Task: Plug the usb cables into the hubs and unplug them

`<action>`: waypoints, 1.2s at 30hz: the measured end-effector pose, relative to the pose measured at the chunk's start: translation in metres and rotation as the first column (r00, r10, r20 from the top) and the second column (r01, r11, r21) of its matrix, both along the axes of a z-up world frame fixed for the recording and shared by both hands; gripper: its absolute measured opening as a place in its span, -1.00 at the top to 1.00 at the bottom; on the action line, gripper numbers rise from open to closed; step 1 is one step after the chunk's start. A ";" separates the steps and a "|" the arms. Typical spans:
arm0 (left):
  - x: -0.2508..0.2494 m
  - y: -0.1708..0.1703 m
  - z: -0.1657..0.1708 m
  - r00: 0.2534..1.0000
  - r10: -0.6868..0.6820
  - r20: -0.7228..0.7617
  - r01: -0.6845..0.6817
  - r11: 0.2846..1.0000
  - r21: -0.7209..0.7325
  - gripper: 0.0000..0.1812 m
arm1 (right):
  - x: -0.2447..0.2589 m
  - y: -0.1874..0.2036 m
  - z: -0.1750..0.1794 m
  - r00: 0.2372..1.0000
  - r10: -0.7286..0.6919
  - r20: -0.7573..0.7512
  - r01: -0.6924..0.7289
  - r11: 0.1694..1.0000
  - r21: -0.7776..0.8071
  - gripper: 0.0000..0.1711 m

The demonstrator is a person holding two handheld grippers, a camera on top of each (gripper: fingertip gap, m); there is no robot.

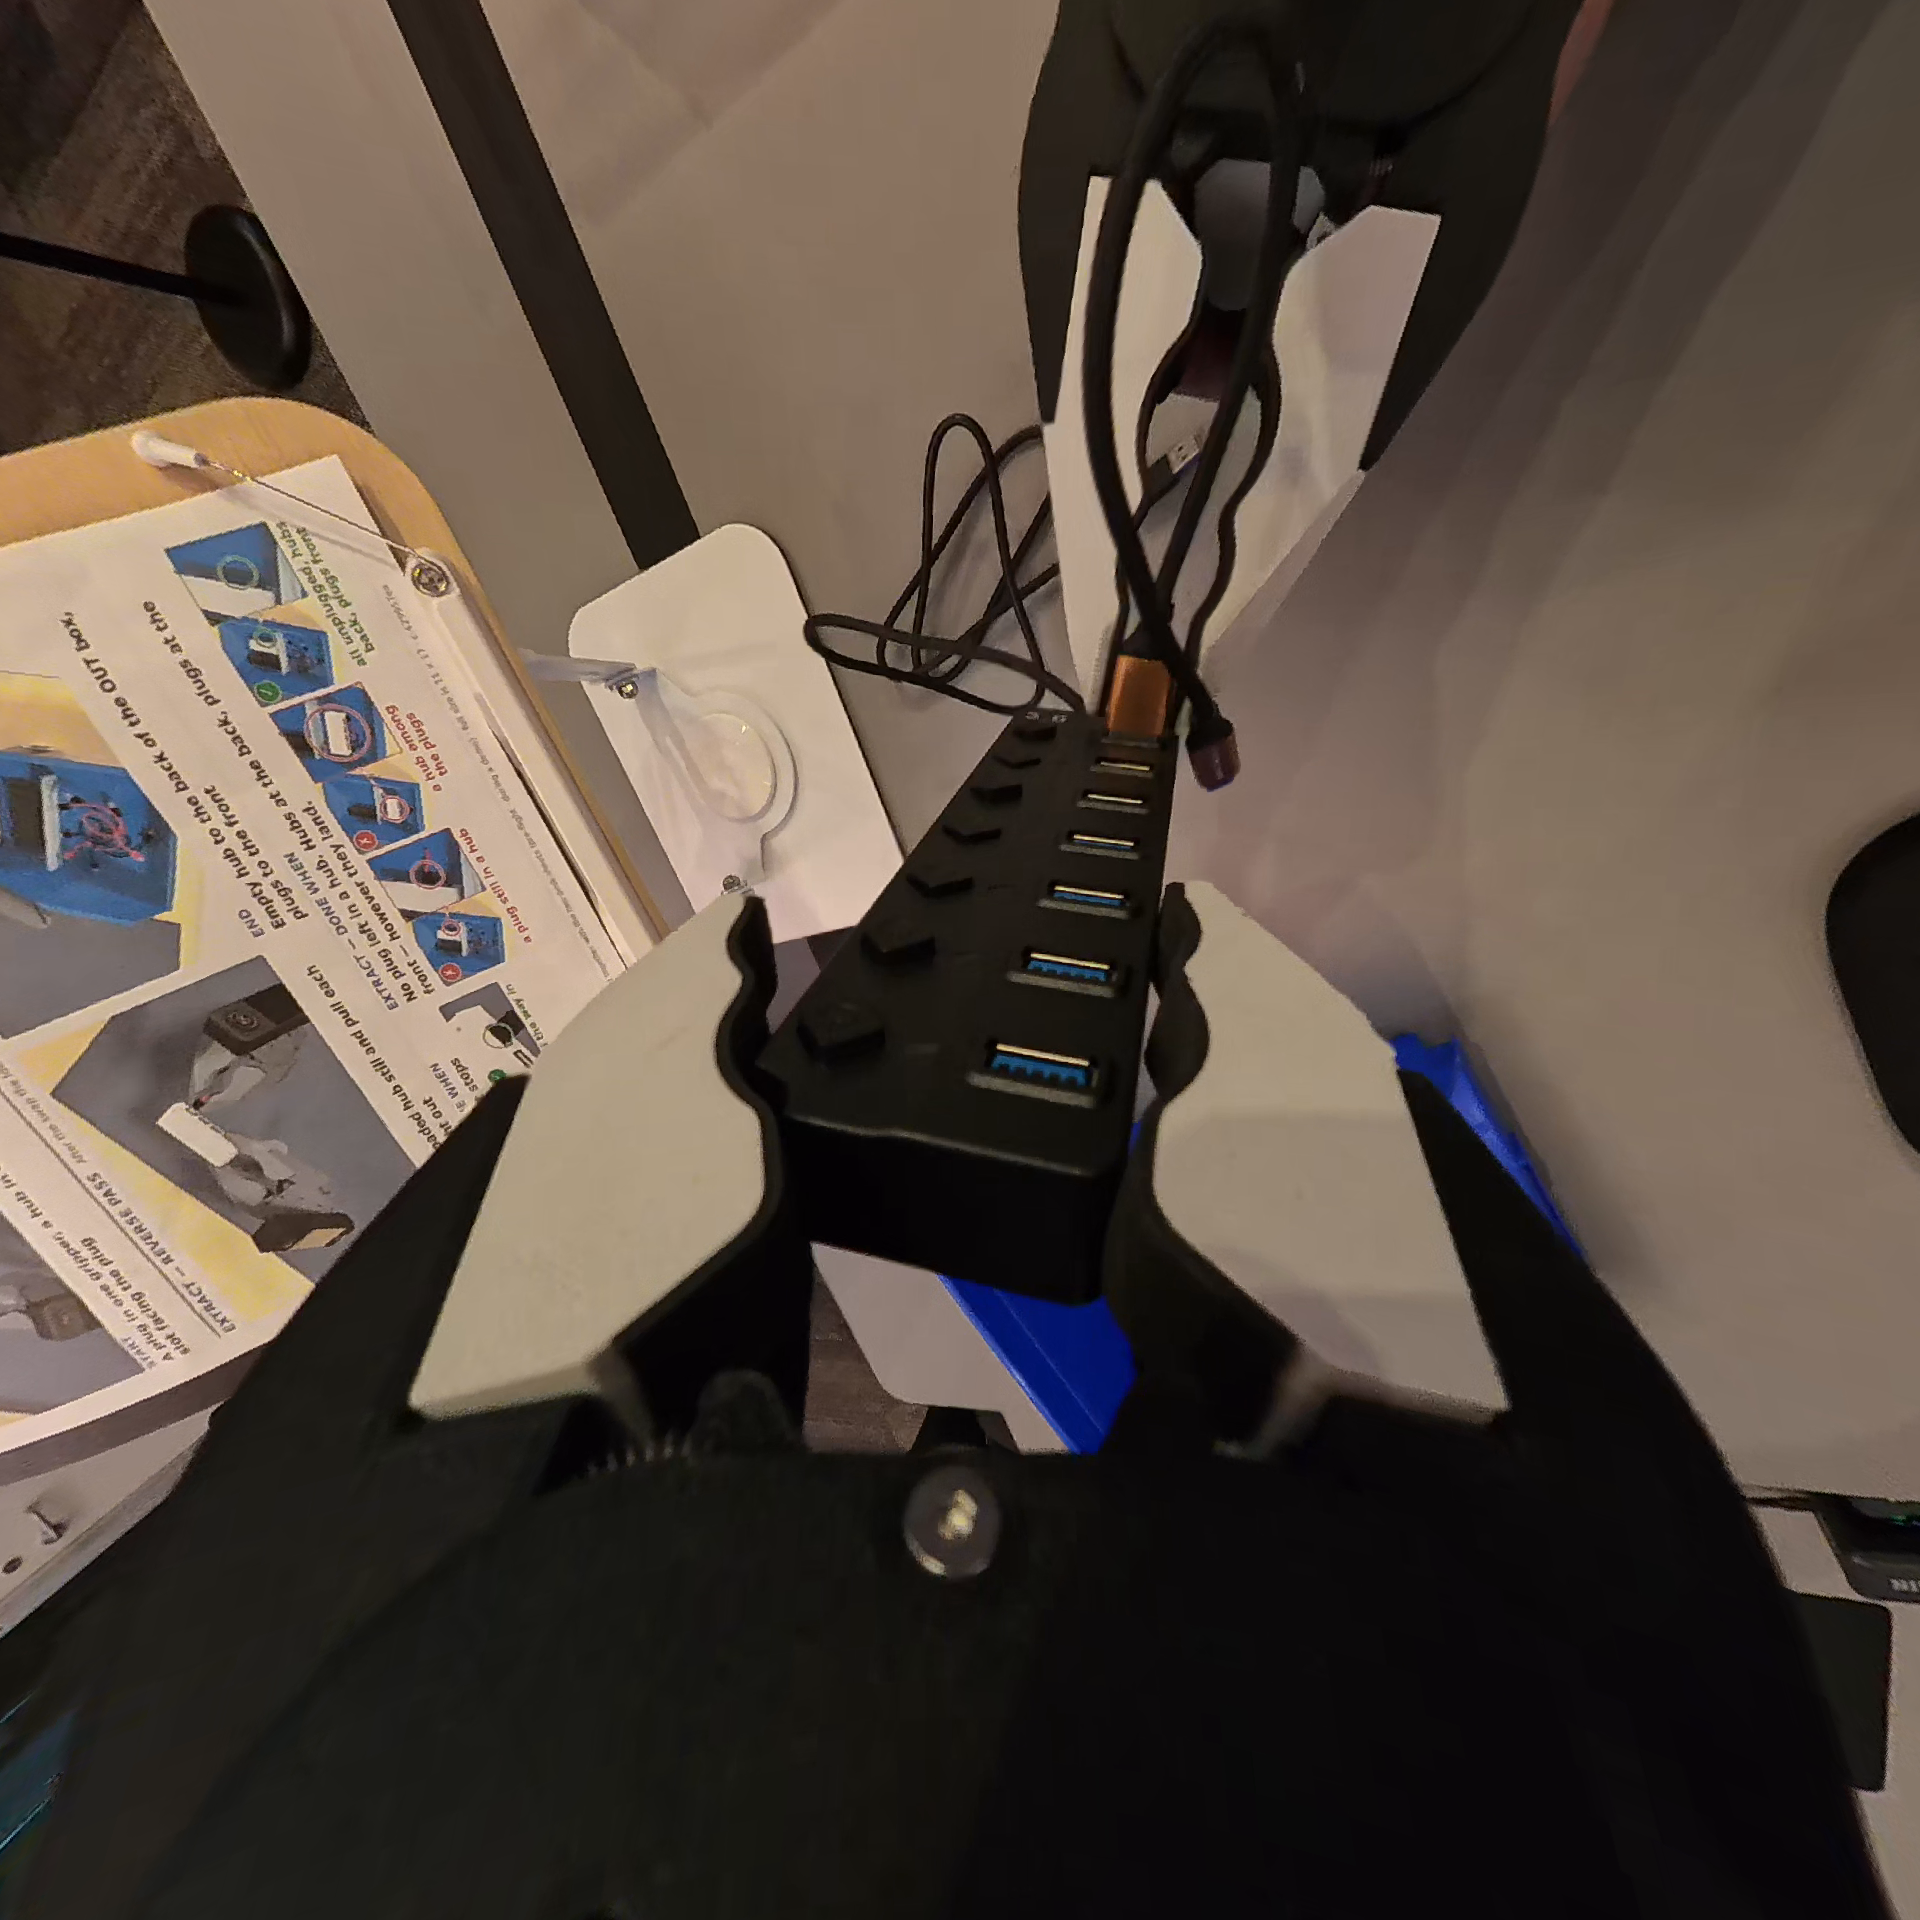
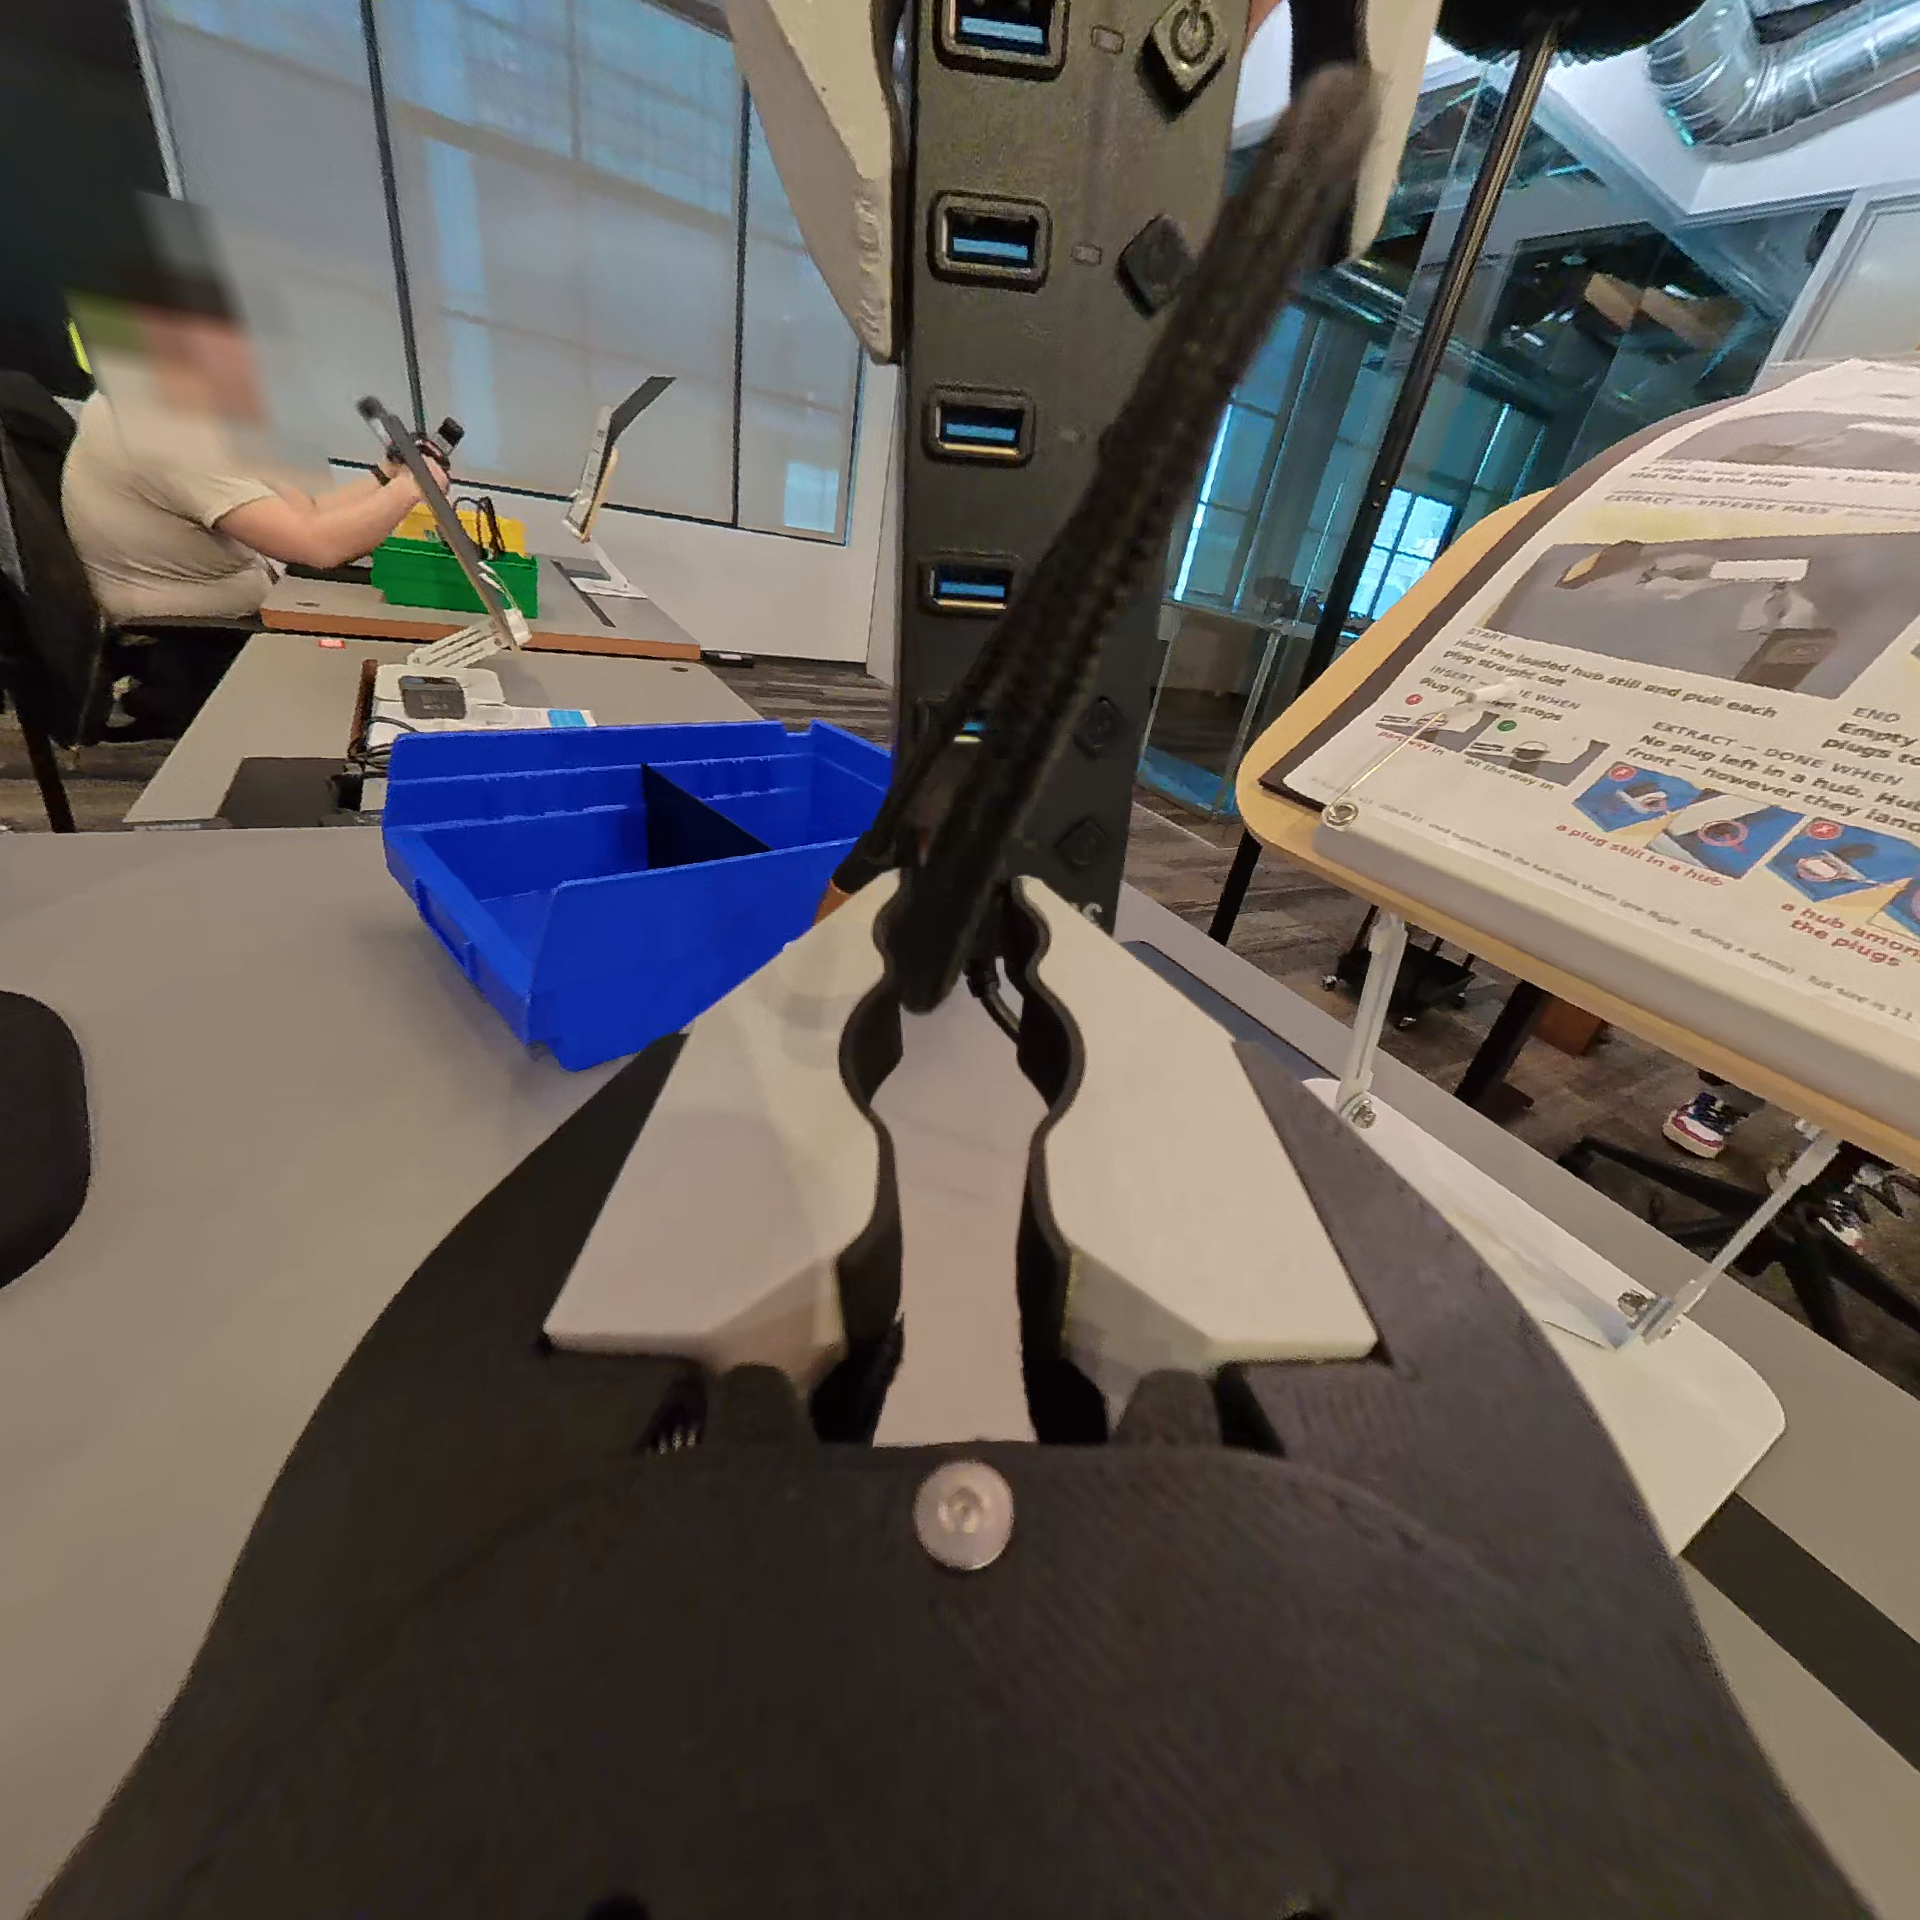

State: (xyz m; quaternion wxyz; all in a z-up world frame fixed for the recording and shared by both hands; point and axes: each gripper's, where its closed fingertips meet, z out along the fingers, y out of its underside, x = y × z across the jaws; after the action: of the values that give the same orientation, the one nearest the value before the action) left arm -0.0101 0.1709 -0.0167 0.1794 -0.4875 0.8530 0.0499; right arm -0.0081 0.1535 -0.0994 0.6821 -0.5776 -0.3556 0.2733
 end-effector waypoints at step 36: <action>-0.006 -0.002 -0.001 0.997 0.016 0.069 -0.011 0.998 -0.062 0.21 | -0.002 -0.010 0.008 0.999 0.019 -0.027 -0.019 1.000 0.002 0.86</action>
State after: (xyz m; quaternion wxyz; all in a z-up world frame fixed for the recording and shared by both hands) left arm -0.0161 0.1690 -0.0173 0.1936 -0.5001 0.8440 0.0077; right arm -0.0098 0.1438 -0.0914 0.6847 -0.5697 -0.3522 0.2872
